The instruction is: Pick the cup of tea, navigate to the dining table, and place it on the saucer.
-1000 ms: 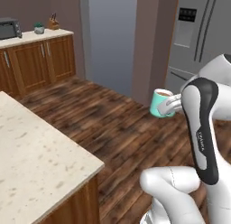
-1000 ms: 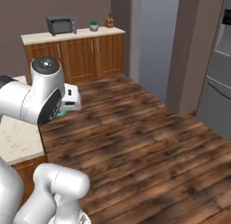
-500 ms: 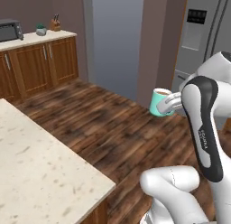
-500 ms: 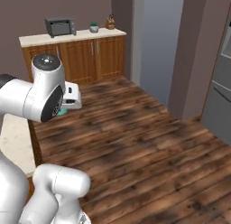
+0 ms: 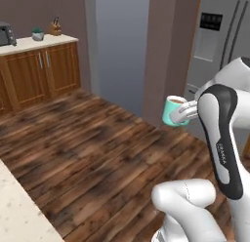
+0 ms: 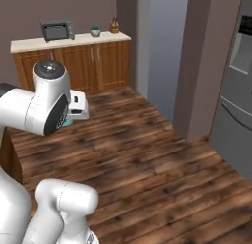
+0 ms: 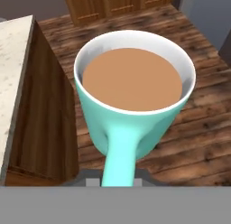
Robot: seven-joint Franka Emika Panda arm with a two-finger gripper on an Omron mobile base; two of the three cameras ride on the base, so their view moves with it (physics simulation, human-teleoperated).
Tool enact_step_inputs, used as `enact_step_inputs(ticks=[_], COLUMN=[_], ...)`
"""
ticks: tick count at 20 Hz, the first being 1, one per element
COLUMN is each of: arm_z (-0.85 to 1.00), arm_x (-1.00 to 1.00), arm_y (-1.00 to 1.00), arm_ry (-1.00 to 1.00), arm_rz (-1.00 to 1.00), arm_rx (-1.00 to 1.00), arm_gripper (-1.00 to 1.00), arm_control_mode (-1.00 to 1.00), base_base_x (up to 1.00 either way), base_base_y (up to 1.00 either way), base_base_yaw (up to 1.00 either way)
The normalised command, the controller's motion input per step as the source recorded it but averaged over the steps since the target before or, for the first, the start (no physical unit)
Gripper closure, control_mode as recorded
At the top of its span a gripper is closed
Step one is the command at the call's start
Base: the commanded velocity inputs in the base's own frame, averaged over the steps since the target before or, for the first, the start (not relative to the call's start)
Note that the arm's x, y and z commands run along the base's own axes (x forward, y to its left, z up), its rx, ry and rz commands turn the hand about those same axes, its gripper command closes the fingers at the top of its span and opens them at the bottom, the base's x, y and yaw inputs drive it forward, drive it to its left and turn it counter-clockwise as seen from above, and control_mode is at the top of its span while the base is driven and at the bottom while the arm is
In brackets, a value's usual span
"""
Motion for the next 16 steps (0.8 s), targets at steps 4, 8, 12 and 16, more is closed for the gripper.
enact_step_inputs(ticks=[4, 8, 12, 16], arm_z=[0.00, 0.00, 0.00, 0.00], arm_x=[0.00, 0.00, 0.00, 0.00], arm_y=[0.00, 0.00, 0.00, 0.00], arm_ry=[0.00, 0.00, 0.00, 0.00], arm_rz=[0.00, 0.00, 0.00, 0.00], arm_rx=[0.00, 0.00, 0.00, 0.00], arm_gripper=[1.00, 1.00, 1.00, 1.00], arm_control_mode=[1.00, 1.00, 1.00, 1.00], base_base_x=[0.38, 0.33, 0.36, 0.53], base_base_y=[-0.97, -0.59, -0.46, -0.42], base_base_yaw=[0.51, 0.79, 0.85, 0.84])
